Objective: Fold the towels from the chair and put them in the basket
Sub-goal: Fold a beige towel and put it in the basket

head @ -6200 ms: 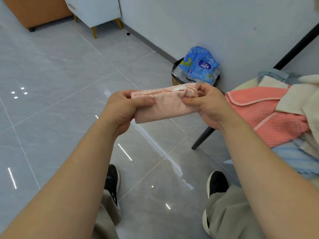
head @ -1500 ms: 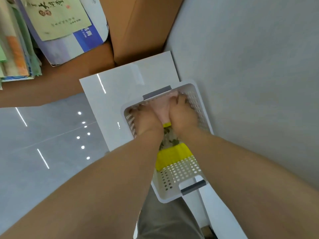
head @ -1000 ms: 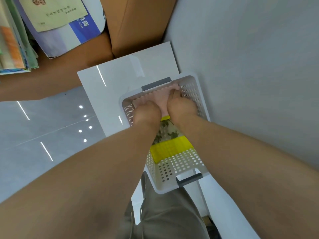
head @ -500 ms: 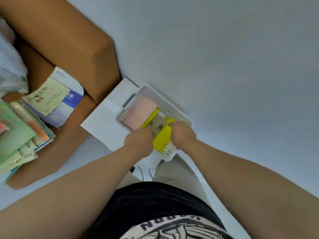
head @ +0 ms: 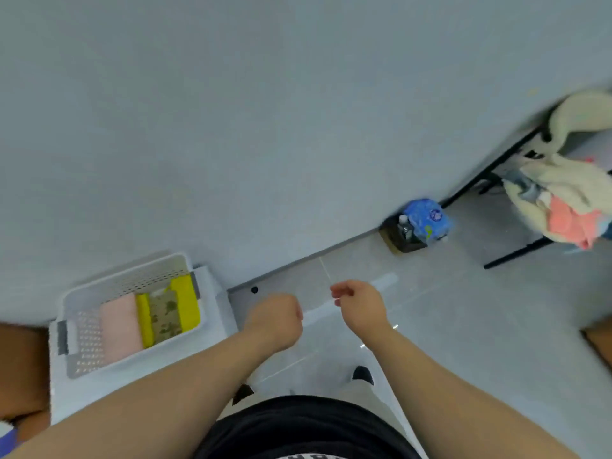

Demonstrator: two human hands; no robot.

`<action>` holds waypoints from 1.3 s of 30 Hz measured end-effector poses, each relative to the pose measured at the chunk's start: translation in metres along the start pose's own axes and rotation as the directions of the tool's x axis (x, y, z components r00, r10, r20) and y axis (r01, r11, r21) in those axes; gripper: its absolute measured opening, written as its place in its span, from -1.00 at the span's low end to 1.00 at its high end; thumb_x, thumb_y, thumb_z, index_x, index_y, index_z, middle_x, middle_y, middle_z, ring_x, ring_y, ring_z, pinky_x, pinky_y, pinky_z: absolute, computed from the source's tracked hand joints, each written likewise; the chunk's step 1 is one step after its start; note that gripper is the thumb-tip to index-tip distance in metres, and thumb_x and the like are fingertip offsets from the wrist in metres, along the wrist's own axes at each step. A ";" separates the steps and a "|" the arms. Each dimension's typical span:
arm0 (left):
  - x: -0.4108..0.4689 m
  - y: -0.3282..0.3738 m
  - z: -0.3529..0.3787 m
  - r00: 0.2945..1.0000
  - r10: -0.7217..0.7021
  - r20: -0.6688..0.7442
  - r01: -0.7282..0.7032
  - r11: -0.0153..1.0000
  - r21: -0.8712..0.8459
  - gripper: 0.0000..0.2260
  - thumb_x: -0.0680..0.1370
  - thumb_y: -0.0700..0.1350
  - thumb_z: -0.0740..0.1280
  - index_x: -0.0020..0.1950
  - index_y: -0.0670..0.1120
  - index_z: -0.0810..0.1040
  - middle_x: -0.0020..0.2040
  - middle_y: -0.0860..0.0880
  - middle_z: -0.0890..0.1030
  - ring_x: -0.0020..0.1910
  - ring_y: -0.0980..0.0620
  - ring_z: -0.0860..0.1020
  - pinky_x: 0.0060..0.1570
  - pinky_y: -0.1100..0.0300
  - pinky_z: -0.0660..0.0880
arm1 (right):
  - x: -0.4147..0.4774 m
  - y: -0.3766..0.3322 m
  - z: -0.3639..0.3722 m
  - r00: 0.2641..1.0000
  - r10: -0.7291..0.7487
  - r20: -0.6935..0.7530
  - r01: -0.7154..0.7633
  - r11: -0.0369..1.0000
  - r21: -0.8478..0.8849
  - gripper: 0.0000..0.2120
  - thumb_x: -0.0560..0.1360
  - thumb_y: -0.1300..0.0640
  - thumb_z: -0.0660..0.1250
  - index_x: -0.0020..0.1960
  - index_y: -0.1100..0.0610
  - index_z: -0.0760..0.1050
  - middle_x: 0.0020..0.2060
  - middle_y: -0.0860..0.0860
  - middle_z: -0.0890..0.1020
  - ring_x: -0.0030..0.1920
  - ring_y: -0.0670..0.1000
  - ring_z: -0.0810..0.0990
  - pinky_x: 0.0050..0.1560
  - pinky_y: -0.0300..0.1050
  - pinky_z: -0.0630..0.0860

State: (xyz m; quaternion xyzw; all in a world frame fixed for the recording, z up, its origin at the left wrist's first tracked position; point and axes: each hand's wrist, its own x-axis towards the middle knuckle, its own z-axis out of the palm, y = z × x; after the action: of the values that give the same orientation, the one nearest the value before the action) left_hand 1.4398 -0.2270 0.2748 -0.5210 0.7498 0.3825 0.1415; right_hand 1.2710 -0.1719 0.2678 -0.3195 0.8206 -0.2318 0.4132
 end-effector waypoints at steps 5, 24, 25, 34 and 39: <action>0.021 0.160 0.059 0.997 0.070 0.016 -0.064 0.969 -0.239 -0.83 0.55 -0.18 0.33 0.03 0.00 0.69 0.00 0.12 0.64 -0.08 0.19 0.55 -0.16 0.35 0.43 | -0.013 0.111 -0.139 0.970 0.181 -0.160 -0.119 0.935 0.333 -0.66 0.55 0.35 0.14 0.01 0.05 0.64 -0.07 -0.03 0.70 -0.13 -0.07 0.68 -0.23 -0.29 0.52; 0.174 0.754 0.231 0.962 0.268 0.043 -0.203 0.815 -0.543 -0.87 0.50 -0.26 0.39 -0.16 -0.04 0.65 -0.23 0.05 0.65 -0.43 0.18 0.42 -0.42 0.31 0.33 | 0.073 0.385 -0.657 0.909 0.298 -0.293 -0.193 0.921 0.337 -0.70 0.56 0.29 0.16 0.04 0.01 0.61 -0.05 -0.10 0.67 -0.05 -0.03 0.66 -0.10 -0.21 0.54; 0.196 0.782 0.235 0.960 0.276 0.045 -0.207 0.808 -0.551 -0.87 0.50 -0.27 0.38 -0.16 -0.05 0.65 -0.24 0.05 0.64 -0.43 0.17 0.42 -0.44 0.32 0.32 | 0.091 0.394 -0.680 0.907 0.296 -0.299 -0.200 0.928 0.313 -0.71 0.57 0.27 0.18 0.06 0.01 0.62 -0.04 -0.10 0.67 -0.03 -0.02 0.66 -0.04 -0.17 0.56; 0.360 1.021 0.256 0.934 0.324 0.149 -0.220 0.853 -0.473 -0.87 0.49 -0.26 0.40 -0.24 -0.09 0.64 -0.22 -0.02 0.62 -0.31 0.03 0.51 -0.34 0.26 0.40 | 0.228 0.455 -0.894 0.864 0.370 -0.342 -0.329 0.928 0.173 -0.72 0.58 0.23 0.21 0.15 0.06 0.64 0.01 -0.05 0.69 0.02 -0.01 0.66 0.10 -0.15 0.56; 0.424 1.132 0.260 0.932 0.330 0.150 -0.212 0.833 -0.511 -0.86 0.50 -0.31 0.35 -0.17 -0.10 0.64 -0.29 0.10 0.59 -0.42 0.20 0.47 -0.48 0.38 0.32 | 0.321 0.484 -0.985 0.884 0.345 -0.315 -0.311 0.938 0.155 -0.73 0.58 0.23 0.20 0.14 0.06 0.64 -0.04 -0.05 0.69 0.00 0.00 0.65 0.06 -0.14 0.56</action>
State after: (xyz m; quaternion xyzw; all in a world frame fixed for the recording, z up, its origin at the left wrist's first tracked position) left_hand 0.2080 -0.1388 0.3246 -0.3792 0.6740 0.6330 0.0363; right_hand 0.1503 0.0458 0.3286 -0.1105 0.9086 -0.2508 0.3153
